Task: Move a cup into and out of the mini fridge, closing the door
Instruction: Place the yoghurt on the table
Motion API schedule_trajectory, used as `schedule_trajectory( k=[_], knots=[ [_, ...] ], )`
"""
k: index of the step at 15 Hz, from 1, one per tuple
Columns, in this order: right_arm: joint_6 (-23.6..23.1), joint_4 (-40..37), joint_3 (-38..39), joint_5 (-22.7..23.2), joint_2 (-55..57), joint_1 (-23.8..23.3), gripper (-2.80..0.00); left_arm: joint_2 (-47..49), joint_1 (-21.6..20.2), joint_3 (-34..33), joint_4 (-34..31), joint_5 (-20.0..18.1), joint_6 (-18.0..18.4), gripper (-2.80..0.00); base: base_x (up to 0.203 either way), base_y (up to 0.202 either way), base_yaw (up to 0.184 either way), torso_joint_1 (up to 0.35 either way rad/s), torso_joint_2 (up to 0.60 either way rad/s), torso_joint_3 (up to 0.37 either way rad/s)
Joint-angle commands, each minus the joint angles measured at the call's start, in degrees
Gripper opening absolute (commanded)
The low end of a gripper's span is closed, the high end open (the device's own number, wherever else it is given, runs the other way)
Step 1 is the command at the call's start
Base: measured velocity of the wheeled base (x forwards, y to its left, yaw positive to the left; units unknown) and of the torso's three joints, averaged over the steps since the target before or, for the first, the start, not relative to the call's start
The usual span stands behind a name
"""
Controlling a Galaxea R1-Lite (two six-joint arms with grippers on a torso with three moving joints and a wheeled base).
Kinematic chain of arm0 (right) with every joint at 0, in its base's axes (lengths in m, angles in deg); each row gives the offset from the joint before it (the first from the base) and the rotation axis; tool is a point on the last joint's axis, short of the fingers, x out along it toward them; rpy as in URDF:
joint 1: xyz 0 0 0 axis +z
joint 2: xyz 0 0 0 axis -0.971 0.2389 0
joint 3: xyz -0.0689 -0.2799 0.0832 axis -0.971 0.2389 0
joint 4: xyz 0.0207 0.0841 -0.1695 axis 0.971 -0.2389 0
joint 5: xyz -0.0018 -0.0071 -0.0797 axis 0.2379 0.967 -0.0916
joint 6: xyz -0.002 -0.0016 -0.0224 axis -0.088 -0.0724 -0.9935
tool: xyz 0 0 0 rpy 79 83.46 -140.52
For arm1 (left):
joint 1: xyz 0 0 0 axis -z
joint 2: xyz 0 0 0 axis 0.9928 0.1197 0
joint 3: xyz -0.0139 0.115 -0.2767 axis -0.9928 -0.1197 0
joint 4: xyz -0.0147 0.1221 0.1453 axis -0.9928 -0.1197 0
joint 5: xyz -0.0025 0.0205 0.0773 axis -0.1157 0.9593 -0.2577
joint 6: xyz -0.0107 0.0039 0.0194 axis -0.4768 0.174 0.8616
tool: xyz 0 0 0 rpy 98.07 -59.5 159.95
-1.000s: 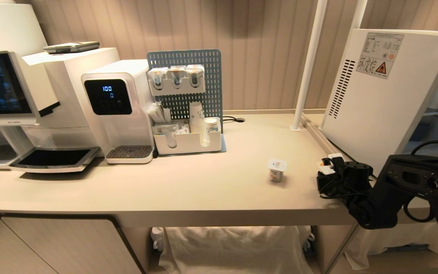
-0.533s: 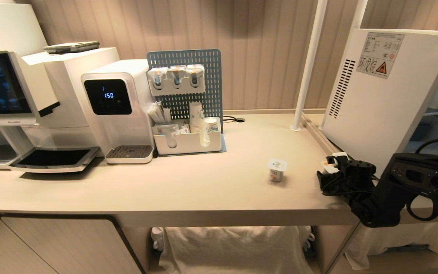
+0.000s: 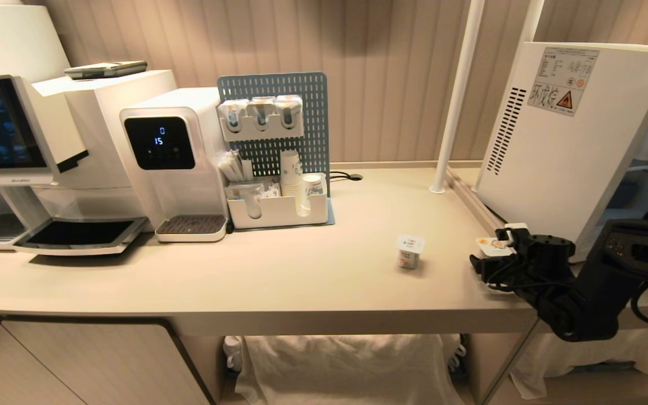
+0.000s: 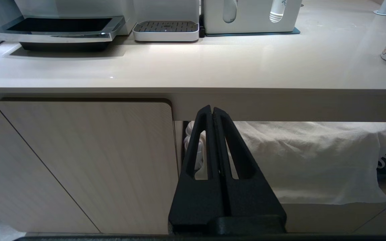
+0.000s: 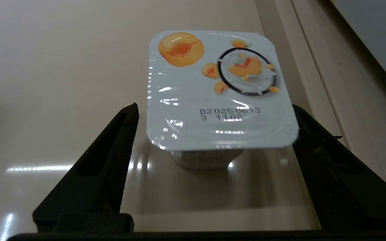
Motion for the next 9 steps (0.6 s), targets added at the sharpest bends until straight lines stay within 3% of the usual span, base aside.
schedule_trajectory(
  k=[1,5,6,9],
  knots=[
    [0.31,0.65,5.89,0.56,-8.67,0.03,0.00,0.09,-0.01,0.00,0.00,0.03,-0.03,-2.80,0.000,0.000,0.000,0.000,0.00,0.000],
    [1.20,0.76,19.29,1.62,-26.65,-0.13,0.00,0.09,-0.01,0.00,0.00,0.04,-0.20,-2.80,0.000,0.000,0.000,0.000,0.00,0.000],
    [1.26,0.68,23.28,1.88,-32.07,-0.16,-2.80,0.09,-0.01,0.00,0.00,0.04,-0.20,-2.80,0.000,0.000,0.000,0.000,0.00,0.000],
    [1.33,-1.75,32.58,2.21,-48.19,-0.19,-2.80,0.09,-0.01,0.00,0.00,0.04,-0.20,-2.80,0.000,0.000,0.000,0.000,0.00,0.000]
  ],
)
